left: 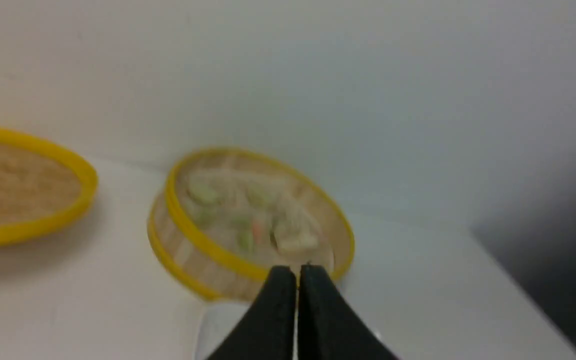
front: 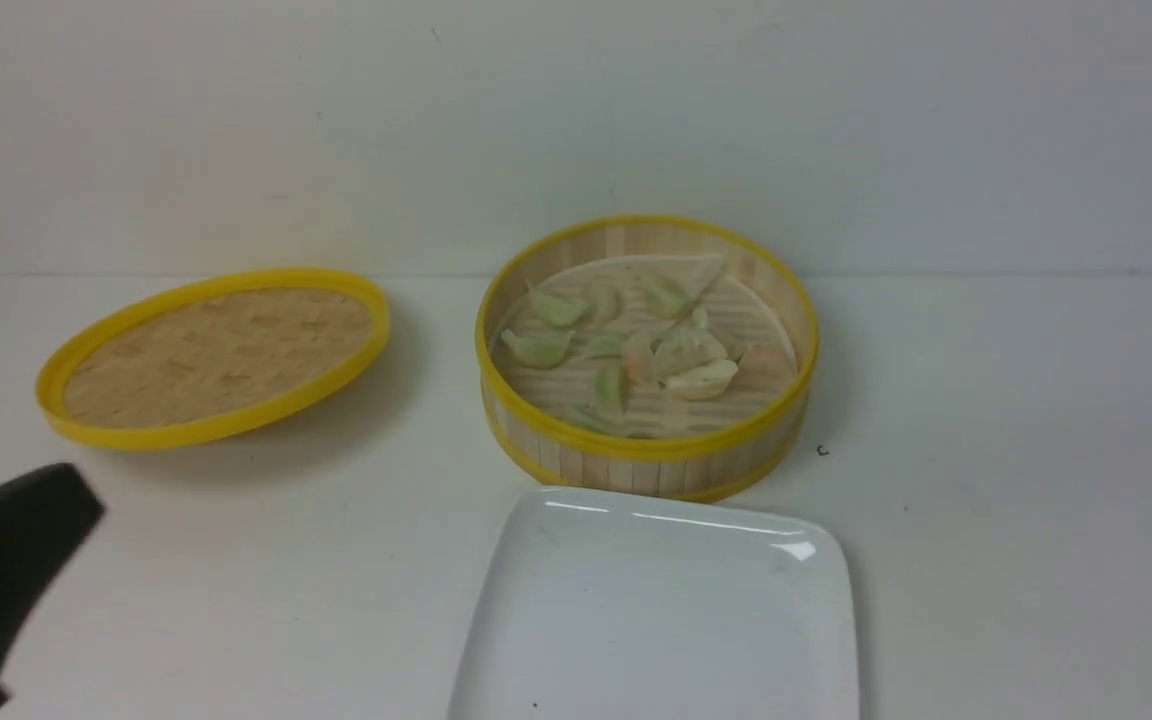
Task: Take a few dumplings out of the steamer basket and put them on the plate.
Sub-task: Use the left arm to grab a dumpling from the steamer
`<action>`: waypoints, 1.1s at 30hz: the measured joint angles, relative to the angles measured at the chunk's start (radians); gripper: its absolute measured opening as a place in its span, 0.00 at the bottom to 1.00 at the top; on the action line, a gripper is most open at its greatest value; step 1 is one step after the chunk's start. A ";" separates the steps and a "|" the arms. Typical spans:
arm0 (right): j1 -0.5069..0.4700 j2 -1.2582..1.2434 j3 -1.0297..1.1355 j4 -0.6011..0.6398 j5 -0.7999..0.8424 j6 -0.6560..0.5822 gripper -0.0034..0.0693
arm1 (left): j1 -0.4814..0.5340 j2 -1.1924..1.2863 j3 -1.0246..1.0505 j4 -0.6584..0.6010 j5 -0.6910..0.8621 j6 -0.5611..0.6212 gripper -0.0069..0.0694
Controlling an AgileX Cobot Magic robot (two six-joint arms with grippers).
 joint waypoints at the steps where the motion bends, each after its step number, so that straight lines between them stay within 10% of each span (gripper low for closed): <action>1: 0.000 0.014 -0.010 -0.007 0.015 0.000 0.03 | 0.000 0.017 -0.023 0.001 0.035 0.007 0.08; 9: 0.000 0.449 -0.268 -0.305 0.333 0.018 0.03 | -0.019 0.651 -0.396 0.076 0.369 0.229 0.08; 26: 0.000 0.609 -0.293 -0.420 0.326 0.083 0.03 | -0.285 1.405 -1.053 0.483 0.415 0.087 0.09; 33: 0.000 0.609 -0.293 -0.420 0.327 0.106 0.03 | -0.320 1.686 -1.366 0.569 0.490 0.036 0.28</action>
